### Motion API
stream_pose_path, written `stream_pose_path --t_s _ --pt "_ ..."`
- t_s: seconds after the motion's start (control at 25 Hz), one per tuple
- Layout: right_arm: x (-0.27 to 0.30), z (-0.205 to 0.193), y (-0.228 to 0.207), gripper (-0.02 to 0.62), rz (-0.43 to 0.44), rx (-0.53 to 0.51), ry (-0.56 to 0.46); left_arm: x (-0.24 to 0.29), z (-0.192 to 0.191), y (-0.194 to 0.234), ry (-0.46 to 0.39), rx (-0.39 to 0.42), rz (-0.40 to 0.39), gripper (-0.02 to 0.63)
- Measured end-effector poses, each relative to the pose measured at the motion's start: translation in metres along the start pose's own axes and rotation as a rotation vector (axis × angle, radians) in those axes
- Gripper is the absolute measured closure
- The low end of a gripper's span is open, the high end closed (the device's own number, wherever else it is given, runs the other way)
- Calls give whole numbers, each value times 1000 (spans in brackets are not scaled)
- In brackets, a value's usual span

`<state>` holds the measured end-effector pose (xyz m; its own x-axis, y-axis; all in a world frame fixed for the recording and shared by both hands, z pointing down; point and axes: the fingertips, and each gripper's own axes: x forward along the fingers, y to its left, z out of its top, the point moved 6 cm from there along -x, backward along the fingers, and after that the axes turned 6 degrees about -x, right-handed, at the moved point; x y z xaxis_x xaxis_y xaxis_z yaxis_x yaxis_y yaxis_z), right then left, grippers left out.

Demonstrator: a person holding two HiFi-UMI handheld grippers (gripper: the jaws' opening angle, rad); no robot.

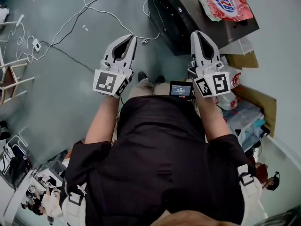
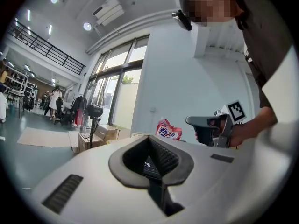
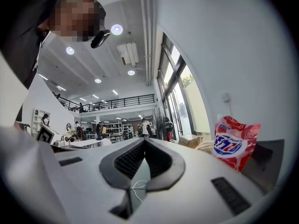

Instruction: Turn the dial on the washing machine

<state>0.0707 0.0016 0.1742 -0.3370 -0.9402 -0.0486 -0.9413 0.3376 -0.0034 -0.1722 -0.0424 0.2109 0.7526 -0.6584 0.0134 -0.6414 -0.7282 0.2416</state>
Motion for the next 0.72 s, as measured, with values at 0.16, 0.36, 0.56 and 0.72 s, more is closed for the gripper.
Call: stream_pose_path --t_s 0.16,0.36,0.56,0.72 --pt "-27 5 -19 591 -4 -11 2 18 -1 -35 3 1 -17 612" --pt "-68 0 -41 591 -57 -32 43 40 -4 -62 -12 -20 3 612" --pt "-103 -3 -58 591 -116 -26 64 46 -7 -86 8 -24 17 612" --pt "-125 -6 -71 591 -123 -20 55 52 -14 -105 37 -20 11 614"
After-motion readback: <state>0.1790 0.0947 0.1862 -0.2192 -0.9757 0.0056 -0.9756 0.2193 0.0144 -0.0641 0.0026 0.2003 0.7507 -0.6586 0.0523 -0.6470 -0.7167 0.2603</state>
